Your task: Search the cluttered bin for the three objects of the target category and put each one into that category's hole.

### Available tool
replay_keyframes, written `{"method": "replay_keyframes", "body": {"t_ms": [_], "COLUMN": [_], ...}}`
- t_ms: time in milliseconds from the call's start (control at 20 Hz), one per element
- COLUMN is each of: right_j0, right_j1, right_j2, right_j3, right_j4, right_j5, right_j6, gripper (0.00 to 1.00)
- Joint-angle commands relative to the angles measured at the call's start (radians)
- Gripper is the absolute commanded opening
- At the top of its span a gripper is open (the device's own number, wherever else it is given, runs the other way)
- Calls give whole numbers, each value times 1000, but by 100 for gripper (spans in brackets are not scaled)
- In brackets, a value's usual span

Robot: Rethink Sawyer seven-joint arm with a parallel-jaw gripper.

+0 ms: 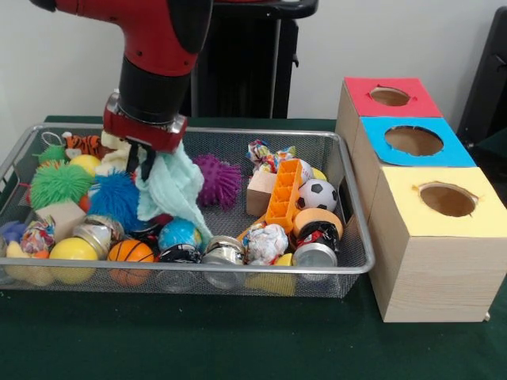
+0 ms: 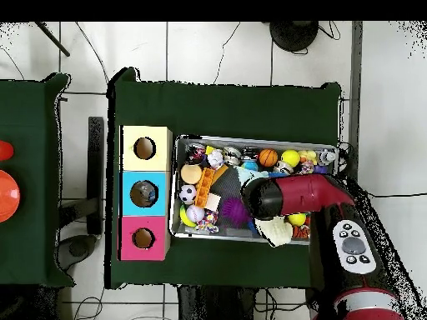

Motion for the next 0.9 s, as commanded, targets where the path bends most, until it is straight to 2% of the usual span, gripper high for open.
{"method": "replay_keyframes", "body": {"t_ms": [50,250,350,500,600,750,900], "right_j0": [-33,-41,-90,-182,-201,-203,-234], "right_j1": [28,27,47,106,122,118,128], "right_j2": [12,21,65,145,166,158,172], "right_j3": [-100,-98,-100,-122,-160,-207,-219], "right_j4": [-159,-164,-110,16,35,-15,-58], "right_j5": [-47,-35,17,176,262,276,255], "right_j6": [-197,-200,-250,-330,-383,-403,-416], "gripper": [0,0,0,0,0,0,0]}}
